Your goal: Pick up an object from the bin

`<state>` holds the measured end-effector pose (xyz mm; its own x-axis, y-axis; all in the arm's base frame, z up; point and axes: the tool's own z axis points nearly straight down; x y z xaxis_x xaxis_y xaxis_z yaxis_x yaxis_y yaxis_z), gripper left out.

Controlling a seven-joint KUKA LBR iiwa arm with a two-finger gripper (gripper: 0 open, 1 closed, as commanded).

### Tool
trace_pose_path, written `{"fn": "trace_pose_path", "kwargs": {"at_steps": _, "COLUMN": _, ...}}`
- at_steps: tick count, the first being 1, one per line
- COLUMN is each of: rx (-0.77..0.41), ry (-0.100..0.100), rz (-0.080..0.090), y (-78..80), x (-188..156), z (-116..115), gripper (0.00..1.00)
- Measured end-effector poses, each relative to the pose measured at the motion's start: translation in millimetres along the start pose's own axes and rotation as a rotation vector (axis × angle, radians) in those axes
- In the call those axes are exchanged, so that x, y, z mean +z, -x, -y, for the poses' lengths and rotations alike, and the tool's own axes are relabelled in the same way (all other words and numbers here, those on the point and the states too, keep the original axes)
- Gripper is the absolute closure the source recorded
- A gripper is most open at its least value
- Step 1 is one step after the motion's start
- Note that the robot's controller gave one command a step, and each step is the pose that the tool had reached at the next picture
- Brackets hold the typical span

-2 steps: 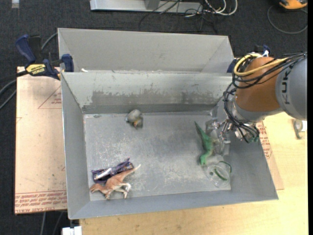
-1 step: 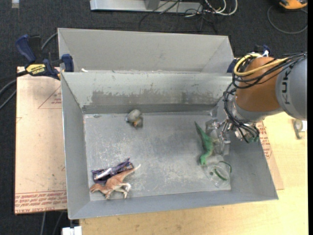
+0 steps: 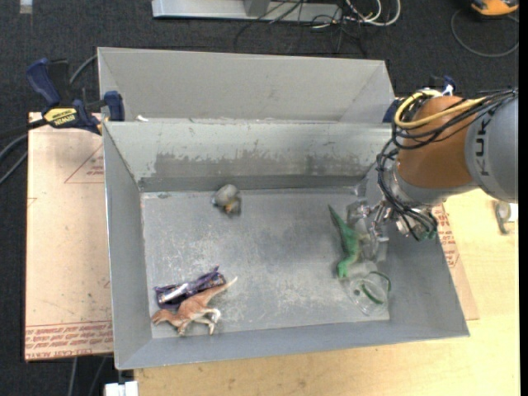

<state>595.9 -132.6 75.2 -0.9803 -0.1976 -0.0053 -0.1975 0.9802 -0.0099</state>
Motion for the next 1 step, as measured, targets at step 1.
{"fn": "trace_pose_path", "kwargs": {"at_steps": 1, "rx": 0.002, "ry": 0.002, "rz": 0.008, "y": 1.3, "x": 1.5, "z": -1.6, "gripper": 0.00}}
